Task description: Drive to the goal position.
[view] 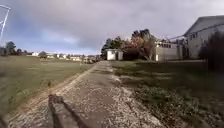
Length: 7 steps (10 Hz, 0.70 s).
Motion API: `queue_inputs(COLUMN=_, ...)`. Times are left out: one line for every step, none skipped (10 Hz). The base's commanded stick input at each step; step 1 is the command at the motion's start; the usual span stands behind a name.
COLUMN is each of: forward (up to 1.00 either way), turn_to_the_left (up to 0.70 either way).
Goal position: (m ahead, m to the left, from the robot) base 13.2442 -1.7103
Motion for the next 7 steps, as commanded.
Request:
queue_inputs(forward=0.70, turn_to_the_left=0.00)
queue_inputs(forward=0.70, turn_to_the_left=0.00)
queue_inputs(forward=0.70, turn_to_the_left=0.00)
queue_inputs(forward=0.70, turn_to_the_left=0.00)
queue_inputs(forward=0.70, turn_to_the_left=0.00)
queue_inputs(forward=0.70, turn_to_the_left=0.00)
queue_inputs(forward=0.70, turn_to_the_left=0.00)
